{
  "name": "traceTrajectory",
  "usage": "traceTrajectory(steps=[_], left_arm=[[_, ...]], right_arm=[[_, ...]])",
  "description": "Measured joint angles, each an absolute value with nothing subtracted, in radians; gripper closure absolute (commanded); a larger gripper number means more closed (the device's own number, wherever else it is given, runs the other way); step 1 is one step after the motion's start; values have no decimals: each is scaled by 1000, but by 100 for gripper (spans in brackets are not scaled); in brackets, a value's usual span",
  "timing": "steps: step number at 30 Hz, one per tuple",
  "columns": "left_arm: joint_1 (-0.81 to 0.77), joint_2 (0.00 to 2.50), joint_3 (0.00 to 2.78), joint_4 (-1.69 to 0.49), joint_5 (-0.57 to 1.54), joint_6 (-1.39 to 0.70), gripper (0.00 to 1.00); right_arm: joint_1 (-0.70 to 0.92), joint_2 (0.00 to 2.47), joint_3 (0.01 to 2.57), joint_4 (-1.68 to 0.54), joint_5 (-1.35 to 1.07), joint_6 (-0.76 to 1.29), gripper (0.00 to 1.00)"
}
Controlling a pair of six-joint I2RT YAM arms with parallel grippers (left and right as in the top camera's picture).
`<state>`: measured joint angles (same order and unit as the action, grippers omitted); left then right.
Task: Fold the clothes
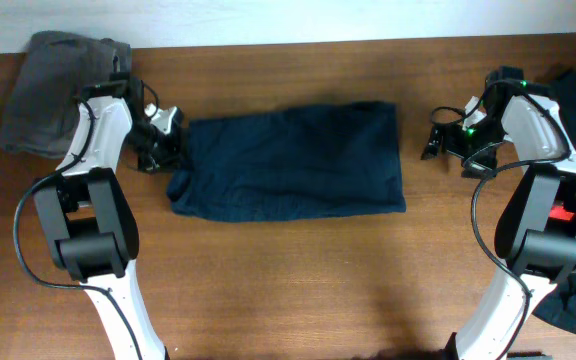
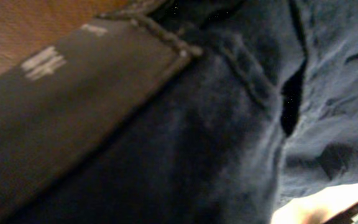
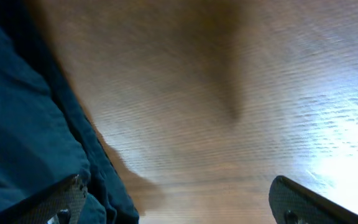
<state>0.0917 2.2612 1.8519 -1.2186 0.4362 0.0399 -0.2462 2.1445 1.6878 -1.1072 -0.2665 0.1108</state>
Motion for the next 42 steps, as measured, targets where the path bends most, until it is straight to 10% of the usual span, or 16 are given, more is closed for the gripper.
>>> traceTrajectory(steps=[42], left_arm=[[-231,2267,2281,-1065,532,-237,98]], right_arm=[[25,2144,1556,-865,-381,152,1]])
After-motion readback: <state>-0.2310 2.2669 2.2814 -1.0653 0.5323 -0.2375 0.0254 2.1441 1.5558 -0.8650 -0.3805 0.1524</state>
